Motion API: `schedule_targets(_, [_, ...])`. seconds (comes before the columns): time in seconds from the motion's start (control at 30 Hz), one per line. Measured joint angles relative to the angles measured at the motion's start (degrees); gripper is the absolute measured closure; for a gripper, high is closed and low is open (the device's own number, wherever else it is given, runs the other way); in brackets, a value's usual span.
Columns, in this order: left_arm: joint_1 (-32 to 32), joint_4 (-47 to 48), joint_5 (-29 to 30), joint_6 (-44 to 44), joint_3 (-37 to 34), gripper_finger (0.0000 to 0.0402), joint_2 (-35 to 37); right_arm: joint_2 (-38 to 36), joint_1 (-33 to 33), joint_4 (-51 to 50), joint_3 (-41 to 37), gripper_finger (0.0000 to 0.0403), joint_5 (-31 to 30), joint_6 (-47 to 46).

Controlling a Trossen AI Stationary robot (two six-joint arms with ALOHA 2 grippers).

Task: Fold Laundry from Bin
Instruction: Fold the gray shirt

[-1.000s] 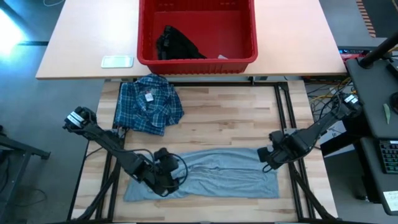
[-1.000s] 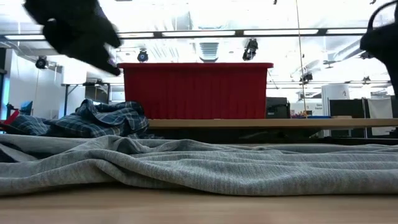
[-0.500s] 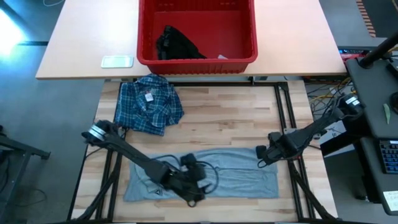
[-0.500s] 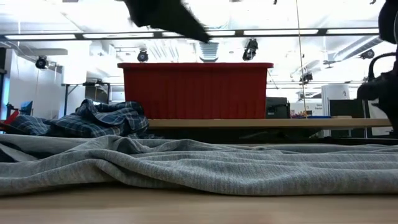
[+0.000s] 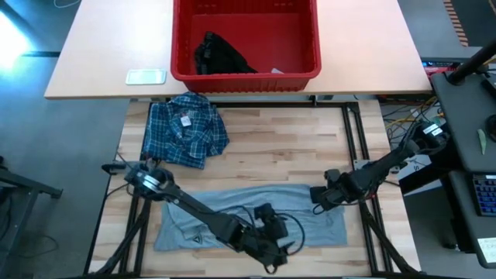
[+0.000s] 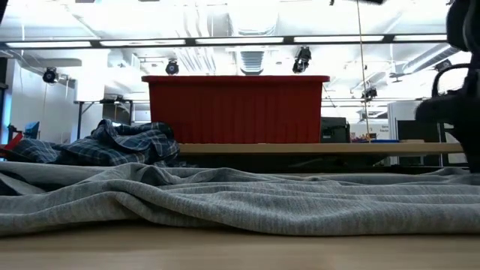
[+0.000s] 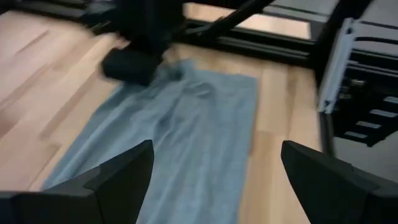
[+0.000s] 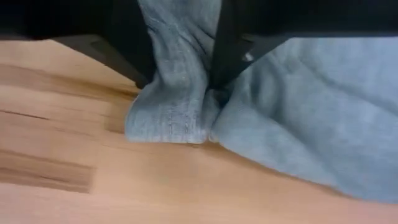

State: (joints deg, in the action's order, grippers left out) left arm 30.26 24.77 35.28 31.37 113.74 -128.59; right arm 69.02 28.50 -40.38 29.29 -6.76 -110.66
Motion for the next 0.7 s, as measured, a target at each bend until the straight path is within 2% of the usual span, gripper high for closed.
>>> schedule_targets(0.13, [0.9, 0.1, -0.3, -2.0, 8.8, 0.0067, -7.1, 0.5, -1.4, 1.1, 2.2, 0.0299, -2.2, 2.0])
schedule_targets(0.27, [1.6, -0.2, -0.2, -1.9, 20.7, 0.0068, -17.3, 0.5, -3.5, 2.5, 2.2, 0.0311, -2.0, 3.2])
schedule_targets(0.3, [1.7, -2.9, -0.1, -1.6, 21.5, 0.0068, -19.5, 0.5, -4.0, 3.3, 2.2, 0.0311, -1.7, 3.2])
schedule_targets(0.37, [1.8, -14.6, -0.1, 0.4, 16.4, 0.0068, -20.0, 0.5, -4.9, 4.5, 2.2, 0.0312, -1.1, 3.2])
schedule_targets(0.43, [1.7, -22.5, 0.2, 4.4, 13.0, 0.0068, -20.8, 0.5, -5.4, 6.9, 2.1, 0.0312, -0.6, 3.3])
schedule_targets(0.57, [0.9, -24.9, 2.3, 4.6, 9.5, 0.0073, -20.9, 1.1, -7.0, 13.4, 2.1, 0.0312, -1.4, 4.3])
schedule_targets(0.7, [0.0, -25.0, 1.5, 1.0, 7.4, 0.0079, -21.2, 3.5, -8.5, 21.2, 2.3, 0.0312, -1.9, 7.4])
